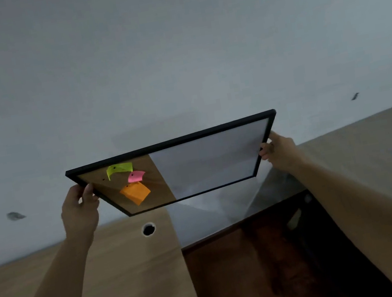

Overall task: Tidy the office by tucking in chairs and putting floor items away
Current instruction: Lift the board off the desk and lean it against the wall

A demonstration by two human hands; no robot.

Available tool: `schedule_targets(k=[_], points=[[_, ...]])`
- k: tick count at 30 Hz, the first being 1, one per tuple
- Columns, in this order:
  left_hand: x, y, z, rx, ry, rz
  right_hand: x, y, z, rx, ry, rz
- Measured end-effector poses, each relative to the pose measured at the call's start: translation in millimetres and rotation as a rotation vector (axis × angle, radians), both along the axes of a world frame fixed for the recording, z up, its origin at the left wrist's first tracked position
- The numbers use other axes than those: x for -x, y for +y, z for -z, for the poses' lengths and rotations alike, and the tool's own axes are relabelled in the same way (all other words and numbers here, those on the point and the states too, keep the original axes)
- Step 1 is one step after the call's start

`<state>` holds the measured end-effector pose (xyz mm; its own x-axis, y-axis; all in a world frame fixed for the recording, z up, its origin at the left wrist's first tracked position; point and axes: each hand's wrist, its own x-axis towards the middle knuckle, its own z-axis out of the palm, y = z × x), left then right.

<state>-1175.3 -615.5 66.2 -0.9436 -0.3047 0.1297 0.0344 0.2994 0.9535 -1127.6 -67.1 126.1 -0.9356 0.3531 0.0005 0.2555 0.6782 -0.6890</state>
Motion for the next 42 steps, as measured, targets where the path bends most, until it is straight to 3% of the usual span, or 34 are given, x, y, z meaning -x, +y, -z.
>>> schedule_targets(k=[11, 23, 33, 42], points=[[21, 182, -31, -0.087, 0.015, 0.087, -18, 162, -20, -0.109, 0.150, 0.080], [21, 411, 2, -0.009, -0.073, 0.163, -64, 349, 39, -0.045, 0.061, 0.261], [52, 492, 38, 0.069, -0.187, 0.193, -61, 409, 126, 0.061, -0.173, 0.410], [124, 529, 73, 0.232, -0.159, 0.307, 26, 450, 156, 0.123, -0.347, 0.445]])
